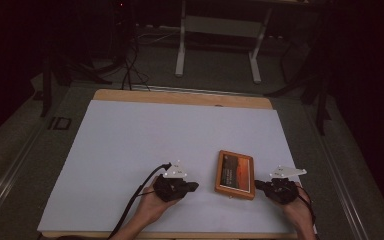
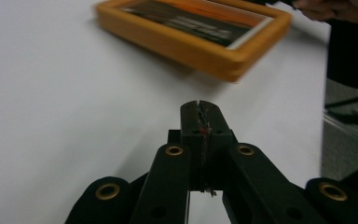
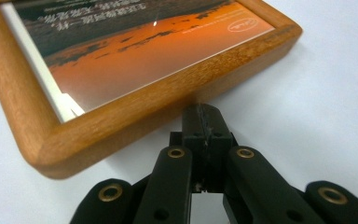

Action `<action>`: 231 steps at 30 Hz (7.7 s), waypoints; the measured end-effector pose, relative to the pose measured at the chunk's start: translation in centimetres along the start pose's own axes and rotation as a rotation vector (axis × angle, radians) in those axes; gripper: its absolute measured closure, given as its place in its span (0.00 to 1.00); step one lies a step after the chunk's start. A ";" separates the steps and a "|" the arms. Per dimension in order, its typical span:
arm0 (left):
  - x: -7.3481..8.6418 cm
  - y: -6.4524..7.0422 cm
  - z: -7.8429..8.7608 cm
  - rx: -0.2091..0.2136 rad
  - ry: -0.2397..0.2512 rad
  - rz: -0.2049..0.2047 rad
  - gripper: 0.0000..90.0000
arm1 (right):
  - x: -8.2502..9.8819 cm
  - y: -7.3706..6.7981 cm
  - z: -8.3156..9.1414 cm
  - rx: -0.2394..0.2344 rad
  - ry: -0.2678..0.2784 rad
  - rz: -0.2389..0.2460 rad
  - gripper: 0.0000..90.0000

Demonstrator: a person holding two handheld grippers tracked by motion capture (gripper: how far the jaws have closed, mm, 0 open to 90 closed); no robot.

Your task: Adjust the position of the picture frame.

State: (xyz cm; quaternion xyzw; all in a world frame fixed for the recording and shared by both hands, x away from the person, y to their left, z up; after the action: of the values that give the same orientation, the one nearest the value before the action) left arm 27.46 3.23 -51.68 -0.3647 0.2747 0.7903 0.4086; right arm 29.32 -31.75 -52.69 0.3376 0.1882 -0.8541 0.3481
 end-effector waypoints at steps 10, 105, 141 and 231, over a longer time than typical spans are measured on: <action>0.0 0.4 -0.4 0.013 -0.008 -0.006 1.00 | -1.4 -2.2 -1.2 -0.066 -0.036 0.102 1.00; 0.6 -1.3 -1.1 -0.037 -0.043 0.052 0.99 | -14.6 1.3 -13.1 0.011 -0.057 0.063 1.00; 2.1 -8.9 4.3 -0.205 0.041 0.382 0.63 | -12.3 -2.2 -9.1 -0.151 -0.001 0.078 0.72; 0.7 -13.6 2.1 -0.041 0.016 0.422 0.45 | -10.8 -7.3 -7.5 -0.304 0.018 0.068 0.62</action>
State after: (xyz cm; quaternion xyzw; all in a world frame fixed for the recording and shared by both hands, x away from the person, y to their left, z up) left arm 37.95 12.10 -52.88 -0.3135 0.3321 0.8609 0.2242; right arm 33.09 -17.48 -49.67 0.2947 0.3071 -0.8004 0.4222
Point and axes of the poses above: each handheld gripper's, and its own axes: z roughly backward along the jaws, x roughly out of its underside, y roughly to its right, the point moved 1 cm from there along -z, roughly forward along the jaws, and after that the axes turned 4 degrees about -x, right-handed, at the moved point
